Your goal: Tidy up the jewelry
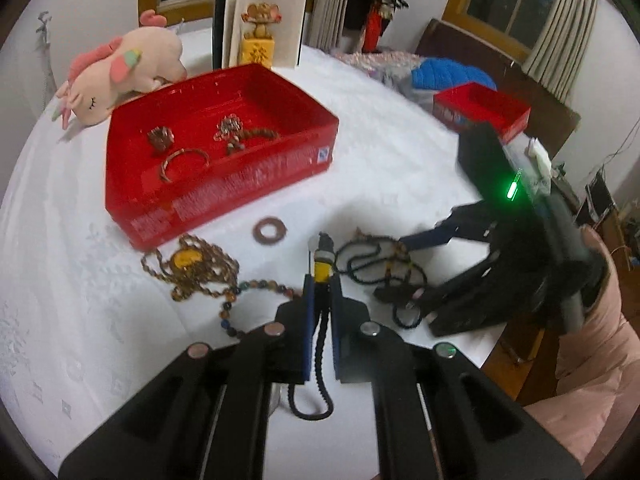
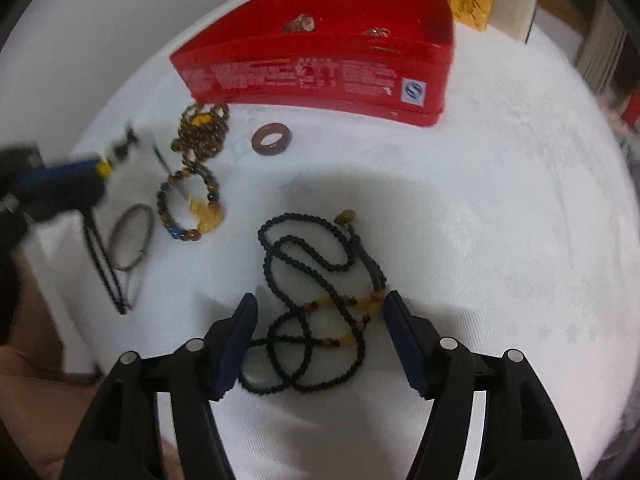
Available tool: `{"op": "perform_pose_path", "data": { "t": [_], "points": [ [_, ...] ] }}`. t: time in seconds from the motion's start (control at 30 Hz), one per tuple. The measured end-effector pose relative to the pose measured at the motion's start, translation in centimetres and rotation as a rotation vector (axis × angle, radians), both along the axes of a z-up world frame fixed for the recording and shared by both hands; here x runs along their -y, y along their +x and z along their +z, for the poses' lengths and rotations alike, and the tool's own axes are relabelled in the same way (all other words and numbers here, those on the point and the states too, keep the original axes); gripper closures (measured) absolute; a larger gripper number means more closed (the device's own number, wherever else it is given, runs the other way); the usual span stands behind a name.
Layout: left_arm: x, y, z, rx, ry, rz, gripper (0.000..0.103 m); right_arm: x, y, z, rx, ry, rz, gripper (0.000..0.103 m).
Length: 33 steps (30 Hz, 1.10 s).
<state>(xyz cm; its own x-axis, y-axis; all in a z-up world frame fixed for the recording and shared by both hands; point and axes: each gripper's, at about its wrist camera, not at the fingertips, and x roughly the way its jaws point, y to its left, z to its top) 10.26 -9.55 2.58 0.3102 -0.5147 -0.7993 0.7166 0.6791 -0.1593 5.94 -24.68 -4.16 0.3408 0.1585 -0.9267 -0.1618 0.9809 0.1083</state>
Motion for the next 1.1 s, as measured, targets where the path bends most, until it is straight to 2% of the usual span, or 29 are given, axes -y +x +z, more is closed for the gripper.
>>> {"op": "perform_pose_path", "data": {
  "t": [0.03,0.07,0.13,0.17,0.2,0.33,0.47,0.7,1.1],
  "points": [
    [-0.1,0.1,0.3,0.005,-0.006,0.002,0.097,-0.3,0.0,0.0,0.010,-0.028,0.003,0.050],
    [0.0,0.1,0.3,0.006,-0.009,0.003,0.097,-0.6,0.0,0.0,0.019,-0.048,0.006,0.054],
    [-0.3,0.1,0.8,0.010,-0.014,0.001,0.097,-0.6,0.0,0.0,0.026,-0.052,0.008,0.084],
    [-0.1,0.2,0.7,0.011,-0.015,-0.001,0.097,-0.4,0.0,0.0,0.023,-0.038,0.006,0.092],
    [-0.2,0.2,0.8,0.010,-0.016,-0.001,0.097,-0.2,0.1,0.0,0.017,-0.015,0.004,0.094],
    [-0.4,0.5,0.7,0.002,-0.022,0.005,0.097,0.5,0.0,0.2,0.028,0.031,-0.004,0.098],
    [-0.8,0.9,0.5,-0.002,-0.029,0.015,0.097,1.4,0.1,0.8,0.030,0.106,-0.006,0.098],
    [-1.4,1.6,0.8,0.001,-0.044,0.033,0.097,2.2,-0.2,3.3,0.102,0.194,0.004,0.098],
    [-1.6,2.6,3.4,0.038,-0.080,0.048,0.097,2.5,0.2,9.2,0.235,0.204,-0.005,0.098]
  ]
}}
